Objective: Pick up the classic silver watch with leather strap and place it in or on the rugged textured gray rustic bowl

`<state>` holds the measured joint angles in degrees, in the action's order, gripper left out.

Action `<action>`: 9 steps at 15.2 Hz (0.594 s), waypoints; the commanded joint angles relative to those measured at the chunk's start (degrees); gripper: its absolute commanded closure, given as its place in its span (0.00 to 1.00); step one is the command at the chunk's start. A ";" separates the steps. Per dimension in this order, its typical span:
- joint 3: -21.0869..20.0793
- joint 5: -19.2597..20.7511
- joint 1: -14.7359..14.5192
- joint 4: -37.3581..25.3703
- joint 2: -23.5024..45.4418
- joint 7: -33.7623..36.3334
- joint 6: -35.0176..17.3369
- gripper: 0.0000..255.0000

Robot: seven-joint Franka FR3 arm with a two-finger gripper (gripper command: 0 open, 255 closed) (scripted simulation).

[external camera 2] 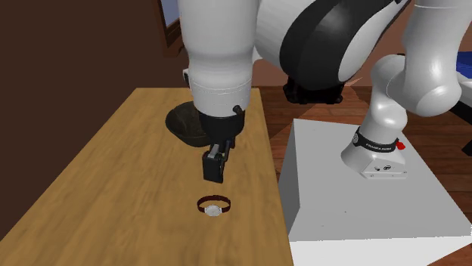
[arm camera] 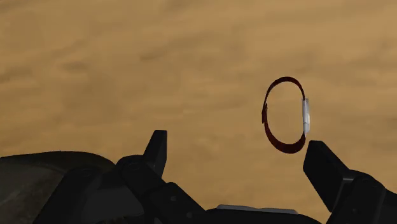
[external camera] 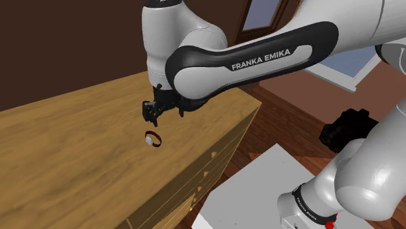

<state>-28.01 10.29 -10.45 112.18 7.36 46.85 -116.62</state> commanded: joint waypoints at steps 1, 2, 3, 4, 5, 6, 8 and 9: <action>-0.31 2.91 -1.45 -3.73 4.62 2.59 -0.37 0.00; -0.34 4.28 -2.34 -5.82 6.88 3.76 -0.27 0.00; -0.27 5.61 -3.33 -7.99 9.14 4.85 -0.10 0.00; -0.14 6.90 -4.38 -10.26 11.40 5.85 0.15 0.00; 0.02 8.15 -5.46 -12.62 13.67 6.77 0.47 0.00; 0.25 8.95 -6.32 -14.34 15.25 7.34 0.72 0.00; 0.52 9.35 -6.36 -13.59 15.82 7.59 -0.54 0.00; 0.64 9.56 -6.36 -13.24 16.12 7.73 -1.15 0.00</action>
<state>-27.48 19.53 -16.67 98.78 23.02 54.30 -117.20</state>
